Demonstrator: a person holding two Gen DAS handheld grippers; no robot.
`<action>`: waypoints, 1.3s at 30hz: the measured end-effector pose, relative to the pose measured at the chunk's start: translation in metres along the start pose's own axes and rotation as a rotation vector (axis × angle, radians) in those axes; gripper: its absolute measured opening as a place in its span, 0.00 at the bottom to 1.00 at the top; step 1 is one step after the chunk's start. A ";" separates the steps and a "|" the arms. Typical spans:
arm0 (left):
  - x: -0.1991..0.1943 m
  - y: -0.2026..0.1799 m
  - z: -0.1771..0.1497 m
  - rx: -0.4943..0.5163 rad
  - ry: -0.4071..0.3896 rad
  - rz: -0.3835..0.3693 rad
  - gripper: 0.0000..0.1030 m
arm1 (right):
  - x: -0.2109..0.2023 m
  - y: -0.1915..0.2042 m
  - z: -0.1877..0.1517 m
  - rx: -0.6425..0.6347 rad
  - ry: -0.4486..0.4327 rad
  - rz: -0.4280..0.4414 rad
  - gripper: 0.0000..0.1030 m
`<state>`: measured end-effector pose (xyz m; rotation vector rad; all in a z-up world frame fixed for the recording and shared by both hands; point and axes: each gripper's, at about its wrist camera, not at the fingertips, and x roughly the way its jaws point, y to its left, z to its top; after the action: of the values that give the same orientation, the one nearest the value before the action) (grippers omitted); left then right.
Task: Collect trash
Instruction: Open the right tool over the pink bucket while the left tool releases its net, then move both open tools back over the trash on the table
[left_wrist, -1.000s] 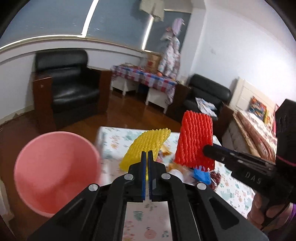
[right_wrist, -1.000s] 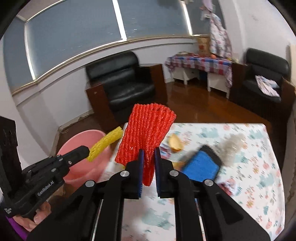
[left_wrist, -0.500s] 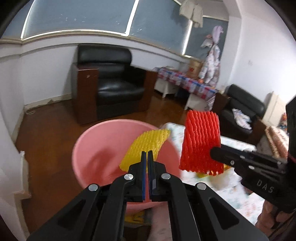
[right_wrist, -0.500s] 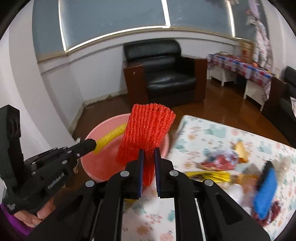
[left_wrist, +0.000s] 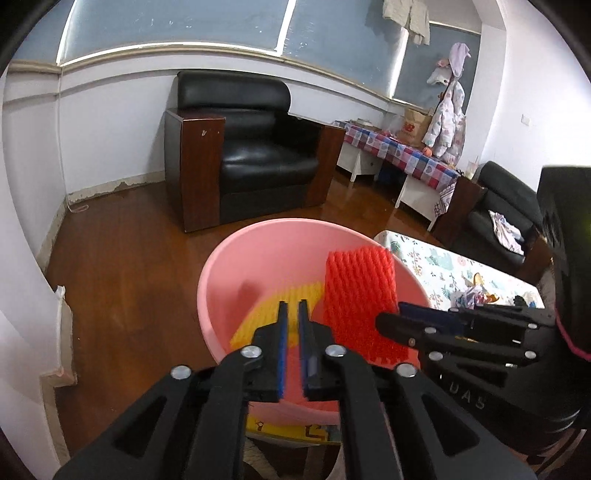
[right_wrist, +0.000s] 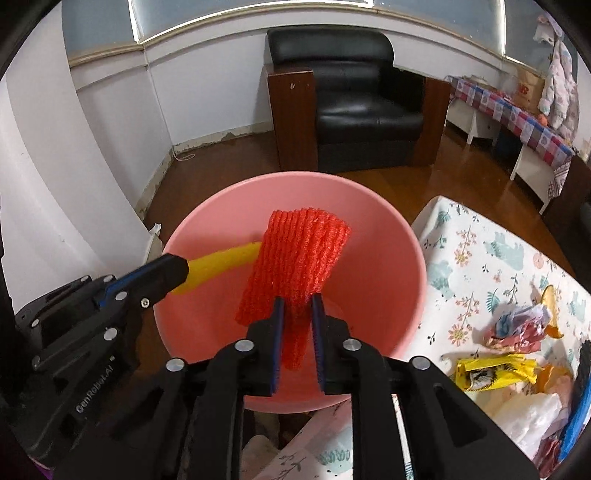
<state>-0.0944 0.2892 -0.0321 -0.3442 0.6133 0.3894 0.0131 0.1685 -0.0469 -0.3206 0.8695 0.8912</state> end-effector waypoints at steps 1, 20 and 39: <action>0.000 0.001 0.001 -0.008 -0.002 -0.005 0.13 | 0.000 0.000 0.000 0.001 0.001 0.001 0.22; -0.027 -0.037 0.006 0.029 -0.039 -0.115 0.31 | -0.076 -0.039 -0.022 0.063 -0.131 0.041 0.44; -0.061 -0.127 0.001 0.149 -0.053 -0.265 0.41 | -0.151 -0.127 -0.099 0.230 -0.227 -0.059 0.44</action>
<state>-0.0825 0.1642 0.0310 -0.2672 0.5328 0.0978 0.0119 -0.0486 -0.0042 -0.0437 0.7391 0.7481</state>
